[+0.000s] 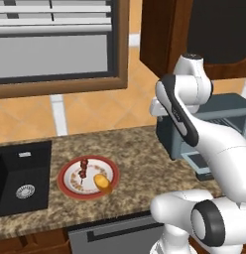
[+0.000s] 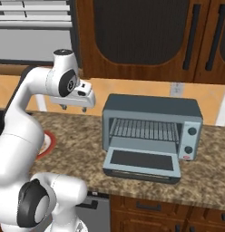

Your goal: Pick up the kebab skewer and baguette bread, and place them inside the toaster oven. Close the toaster oven door and start by setting the timer.

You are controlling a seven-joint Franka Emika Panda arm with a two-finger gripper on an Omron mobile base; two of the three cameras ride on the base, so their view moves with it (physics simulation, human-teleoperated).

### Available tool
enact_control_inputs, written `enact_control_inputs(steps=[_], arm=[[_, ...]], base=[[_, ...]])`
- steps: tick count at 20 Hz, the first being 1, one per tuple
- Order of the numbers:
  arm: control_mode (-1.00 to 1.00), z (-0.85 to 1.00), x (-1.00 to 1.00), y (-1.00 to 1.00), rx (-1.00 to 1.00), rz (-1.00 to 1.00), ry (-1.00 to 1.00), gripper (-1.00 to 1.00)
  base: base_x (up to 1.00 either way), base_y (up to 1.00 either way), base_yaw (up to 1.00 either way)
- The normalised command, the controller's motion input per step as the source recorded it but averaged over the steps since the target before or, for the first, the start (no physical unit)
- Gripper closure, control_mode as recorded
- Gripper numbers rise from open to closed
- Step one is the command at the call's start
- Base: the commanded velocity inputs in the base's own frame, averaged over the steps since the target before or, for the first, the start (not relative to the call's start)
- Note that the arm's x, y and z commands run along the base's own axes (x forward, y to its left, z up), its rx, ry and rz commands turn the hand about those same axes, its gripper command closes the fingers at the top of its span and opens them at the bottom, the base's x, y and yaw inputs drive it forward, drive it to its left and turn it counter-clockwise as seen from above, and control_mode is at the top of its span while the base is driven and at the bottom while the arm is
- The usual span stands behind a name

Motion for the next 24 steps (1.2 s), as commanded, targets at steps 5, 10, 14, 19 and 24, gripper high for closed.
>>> enact_control_inputs(steps=[5, 10, 14, 19, 24], arm=[[1.0, 0.0, 0.0, 0.0, 0.0, 0.0, 0.0, -1.0], [1.0, 0.0, 0.0, 0.0, 0.0, 0.0, 0.0, -1.0], [1.0, 0.0, 0.0, 0.0, 0.0, 0.0, 0.0, -1.0], [-1.0, -0.02, 0.06, -0.05, 0.0, 0.0, 0.0, -1.0], [-1.0, -0.03, 0.0, -0.11, 0.0, 0.0, 0.0, -1.0]], base=[[0.26, -0.03, 0.06], [0.37, -0.01, 0.0], [0.25, 0.0, 0.0], [0.05, 0.0, 0.0], [0.0, 0.0, 0.0]])
